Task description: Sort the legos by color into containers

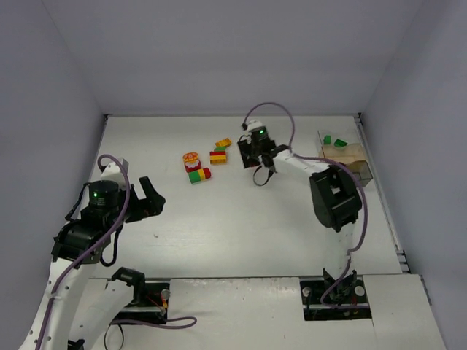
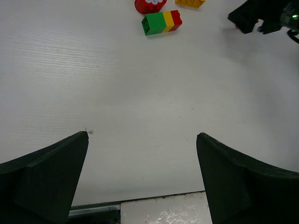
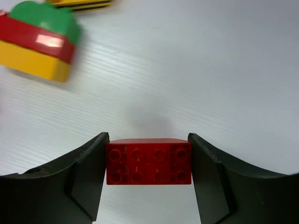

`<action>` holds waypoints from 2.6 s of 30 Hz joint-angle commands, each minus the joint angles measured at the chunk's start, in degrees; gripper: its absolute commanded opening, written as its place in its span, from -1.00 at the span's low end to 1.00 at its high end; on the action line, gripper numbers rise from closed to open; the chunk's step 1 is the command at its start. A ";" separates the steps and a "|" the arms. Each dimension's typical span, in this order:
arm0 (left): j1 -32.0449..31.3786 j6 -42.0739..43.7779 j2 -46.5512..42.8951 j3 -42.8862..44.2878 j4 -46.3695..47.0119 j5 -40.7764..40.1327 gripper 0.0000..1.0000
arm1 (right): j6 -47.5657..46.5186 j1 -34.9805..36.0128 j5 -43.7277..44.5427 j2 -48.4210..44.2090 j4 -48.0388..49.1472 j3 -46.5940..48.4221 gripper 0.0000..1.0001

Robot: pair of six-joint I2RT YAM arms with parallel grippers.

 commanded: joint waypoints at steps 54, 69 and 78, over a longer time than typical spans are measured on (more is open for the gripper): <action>-0.27 0.11 4.39 1.59 6.70 0.52 0.85 | -0.13 -21.32 -14.89 -18.59 3.95 -4.35 0.30; -0.27 13.37 21.16 8.51 20.39 4.11 0.63 | 14.84 -12.59 -13.65 -19.27 7.38 -9.07 0.30; -0.27 25.24 51.21 27.59 28.40 12.81 0.53 | 17.29 -12.59 -15.49 -40.11 2.28 -26.12 0.29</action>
